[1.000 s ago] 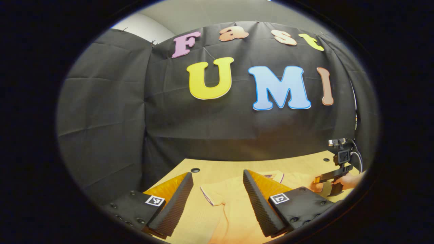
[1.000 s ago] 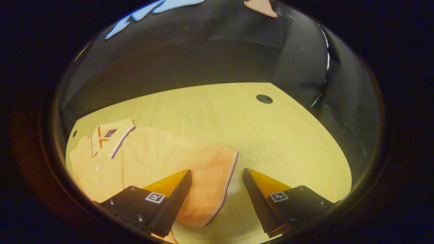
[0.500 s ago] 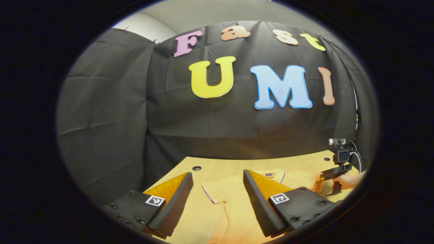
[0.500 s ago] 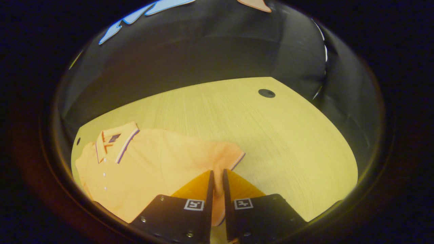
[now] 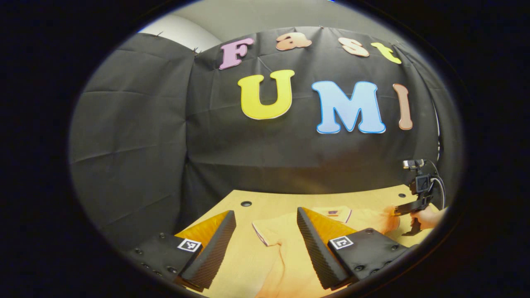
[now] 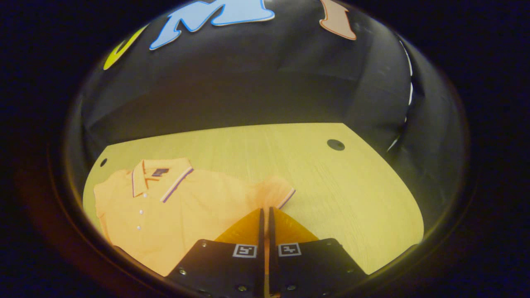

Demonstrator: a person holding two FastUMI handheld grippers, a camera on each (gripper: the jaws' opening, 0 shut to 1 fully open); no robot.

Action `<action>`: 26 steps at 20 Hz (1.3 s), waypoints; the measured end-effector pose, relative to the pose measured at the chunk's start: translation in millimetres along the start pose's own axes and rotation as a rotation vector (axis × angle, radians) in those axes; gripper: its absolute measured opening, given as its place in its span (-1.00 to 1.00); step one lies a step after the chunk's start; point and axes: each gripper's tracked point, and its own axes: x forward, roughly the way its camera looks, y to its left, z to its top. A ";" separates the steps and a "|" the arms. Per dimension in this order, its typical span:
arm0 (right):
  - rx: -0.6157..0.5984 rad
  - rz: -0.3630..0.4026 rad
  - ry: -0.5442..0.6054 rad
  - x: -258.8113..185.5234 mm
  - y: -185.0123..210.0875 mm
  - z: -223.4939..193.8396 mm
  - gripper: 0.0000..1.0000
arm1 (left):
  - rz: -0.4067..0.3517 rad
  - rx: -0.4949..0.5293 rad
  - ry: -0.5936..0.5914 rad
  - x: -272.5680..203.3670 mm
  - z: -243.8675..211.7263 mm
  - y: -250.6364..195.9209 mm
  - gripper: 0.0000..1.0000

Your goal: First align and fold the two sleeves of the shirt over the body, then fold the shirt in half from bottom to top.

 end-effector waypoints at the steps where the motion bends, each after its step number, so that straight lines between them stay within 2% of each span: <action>1: -0.013 0.016 -0.010 -3.1 7.2 4.1 -0.91 | 0.002 -0.004 -0.001 -0.6 -0.1 1.8 0.94; 7: -0.051 0.127 -0.042 -18.3 58.3 14.4 -0.92 | 0.037 -0.022 -0.008 -10.4 1.1 15.2 0.94; 14: -0.141 0.213 0.005 -17.7 107.2 -8.7 -0.91 | 0.092 -0.045 0.013 -22.8 -12.1 32.1 0.94; 22: -0.158 0.210 0.069 -11.4 119.8 -27.0 -0.79 | 0.078 -0.038 -0.001 5.2 -4.3 43.2 0.93; 26: -0.138 0.197 0.054 -21.9 114.3 -18.8 -0.51 | 0.032 -0.018 0.003 27.7 -4.9 36.2 0.93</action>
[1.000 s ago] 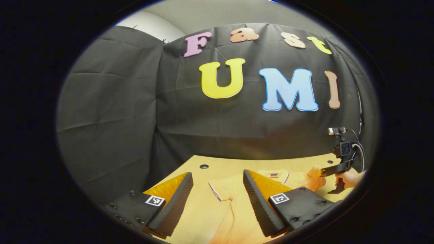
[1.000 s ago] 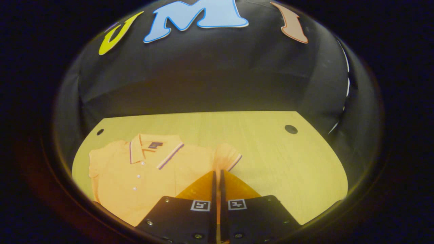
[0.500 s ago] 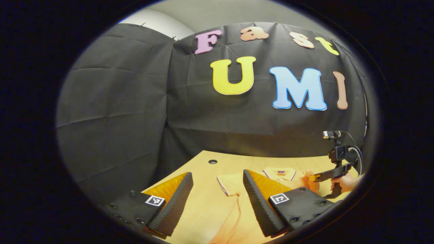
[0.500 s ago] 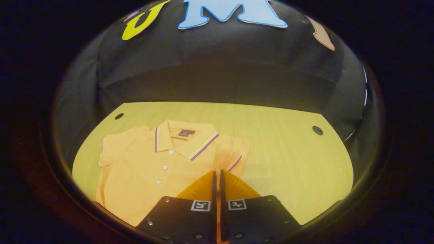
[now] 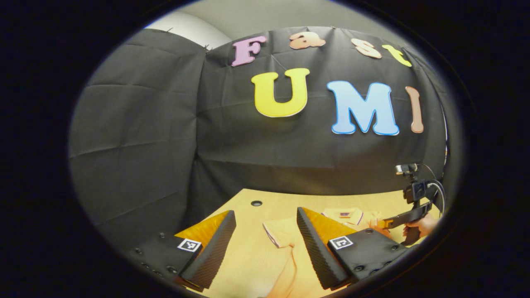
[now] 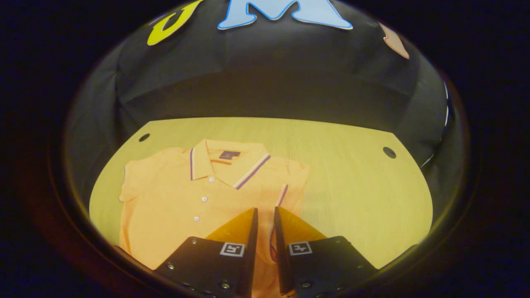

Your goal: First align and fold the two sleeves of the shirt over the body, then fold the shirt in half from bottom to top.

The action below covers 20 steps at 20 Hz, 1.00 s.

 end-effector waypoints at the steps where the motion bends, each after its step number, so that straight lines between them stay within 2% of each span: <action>1: 0.009 0.012 -0.009 -4.4 2.2 2.4 -0.51 | -0.016 0.003 0.000 6.5 0.7 -2.1 0.93; 2: 0.014 0.009 -0.017 -13.6 0.8 4.4 -0.07 | -0.034 0.003 0.002 12.6 -0.3 -6.0 0.93; 4: 0.016 -0.011 -0.052 -27.3 -1.2 14.3 0.21 | -0.072 0.006 0.008 24.9 -4.0 -13.9 0.94; 5: 0.023 -0.020 -0.070 -37.9 -1.2 19.0 0.17 | -0.094 0.007 0.011 32.7 -6.7 -18.5 0.94; 6: 0.033 -0.020 -0.095 -48.7 2.0 23.6 0.28 | -0.114 0.006 0.014 40.6 -8.6 -21.8 0.93; 8: 0.048 -0.031 -0.148 -74.1 6.2 33.1 0.70 | -0.151 0.003 0.022 58.1 -16.1 -29.2 0.93; 11: 0.029 -0.070 -0.215 -115.0 10.0 42.6 0.78 | -0.188 -0.002 0.045 90.8 -31.9 -34.1 0.93; 13: 0.017 -0.093 -0.249 -143.2 14.8 45.6 0.93 | -0.202 -0.007 0.065 113.1 -45.0 -34.5 0.92; 20: 0.053 -0.143 -0.358 -219.2 31.7 53.6 0.93 | -0.186 -0.042 0.189 194.4 -106.1 -29.1 0.92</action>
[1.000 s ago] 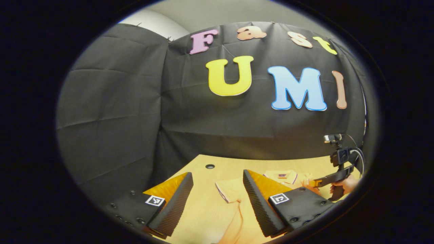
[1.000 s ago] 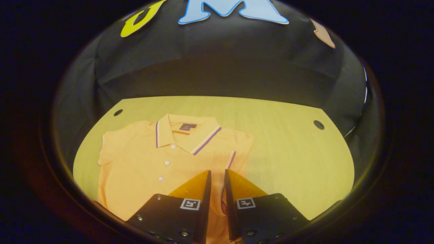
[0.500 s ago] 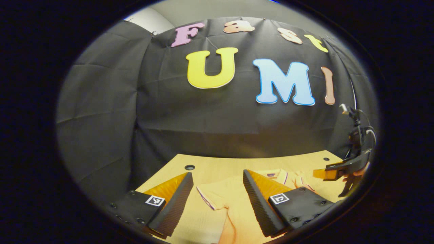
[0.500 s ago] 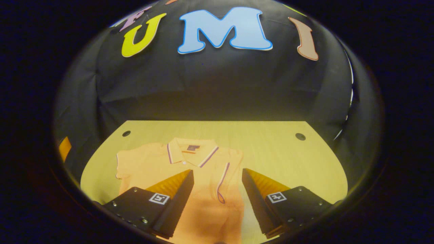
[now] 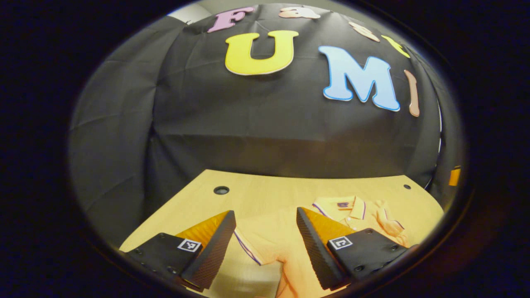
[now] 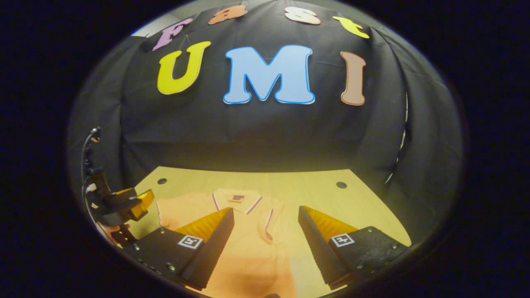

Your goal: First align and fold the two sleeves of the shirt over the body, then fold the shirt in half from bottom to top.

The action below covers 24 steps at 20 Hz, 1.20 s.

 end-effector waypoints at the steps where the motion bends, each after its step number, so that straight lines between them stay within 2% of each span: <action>1: -0.001 -0.004 -0.007 -7.9 1.9 2.8 0.93 | 0.010 -0.011 0.025 13.3 -8.9 5.4 0.92; 5: -0.029 0.000 -0.001 -32.8 9.3 0.9 0.93 | 0.084 -0.046 0.113 56.1 -45.8 31.2 0.92; 9: -0.027 0.024 -0.008 -51.6 21.1 0.3 0.93 | 0.128 -0.059 0.195 88.4 -78.6 49.3 0.90; 18: -0.008 0.029 0.031 -66.9 16.4 -15.7 0.93 | 0.141 -0.009 0.272 121.5 -103.7 59.0 0.92; 23: 0.020 0.027 0.044 -70.3 11.1 -20.8 0.93 | 0.144 0.015 0.284 124.2 -106.1 52.8 0.84; 24: 0.028 0.031 0.046 -69.8 11.8 -21.8 0.93 | 0.140 0.024 0.291 124.8 -108.4 49.4 0.65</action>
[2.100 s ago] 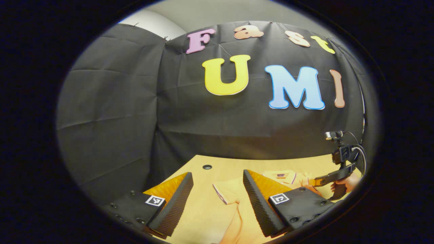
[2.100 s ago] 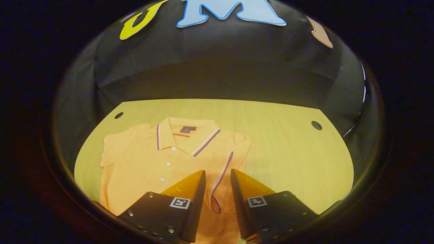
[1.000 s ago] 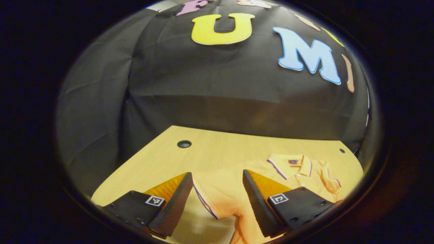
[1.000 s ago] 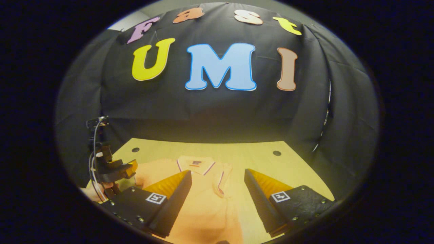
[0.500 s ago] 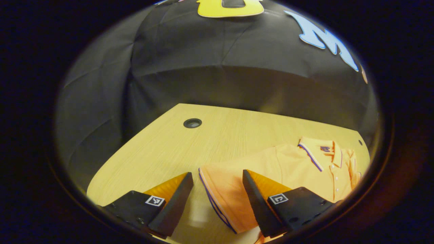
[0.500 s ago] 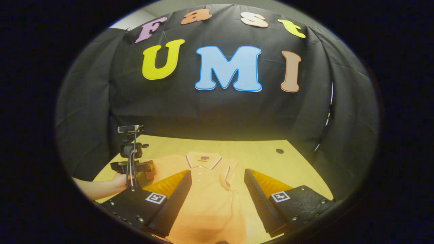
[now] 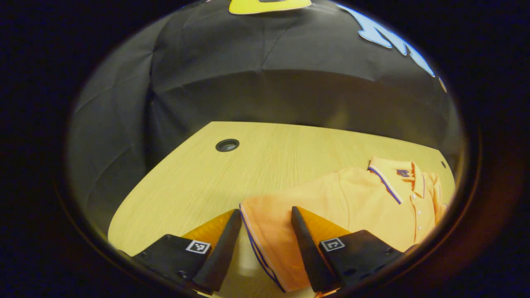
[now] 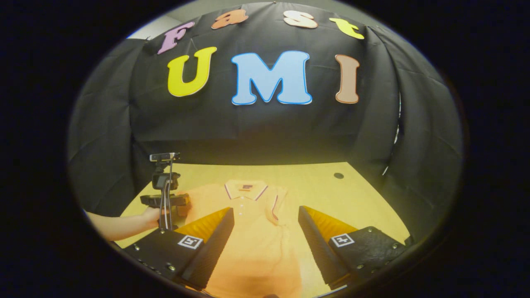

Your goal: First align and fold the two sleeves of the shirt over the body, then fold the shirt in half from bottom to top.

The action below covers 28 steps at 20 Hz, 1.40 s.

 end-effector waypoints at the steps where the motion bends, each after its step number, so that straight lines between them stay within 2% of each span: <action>1: 0.006 0.003 0.002 1.2 -0.1 -0.8 0.93 | -0.014 0.011 -0.001 -0.5 0.6 -4.5 0.40; 4: 0.009 0.004 0.008 0.5 -1.9 -3.3 0.93 | -0.036 0.032 -0.001 1.5 2.8 -14.5 -0.36; 5: 0.009 0.002 0.007 -0.6 -3.5 -3.1 0.93 | -0.030 0.053 0.006 2.2 1.6 -14.8 -0.68; 8: 0.017 -0.010 0.010 -2.0 -13.3 -6.4 0.93 | -0.048 0.091 0.009 2.1 4.4 -19.5 -0.87; 15: 0.013 -0.023 0.008 -3.1 -23.5 -8.1 0.93 | -0.058 0.070 -0.048 -13.7 25.9 -24.6 -0.87; 20: 0.010 -0.015 0.012 -5.1 -20.4 -10.5 0.93 | -0.114 0.089 -0.124 -38.3 59.1 -56.7 -0.88; 28: 0.058 -0.077 0.021 -6.0 -11.0 -24.6 0.93 | -0.248 0.259 -0.141 -49.1 58.1 -125.9 -0.87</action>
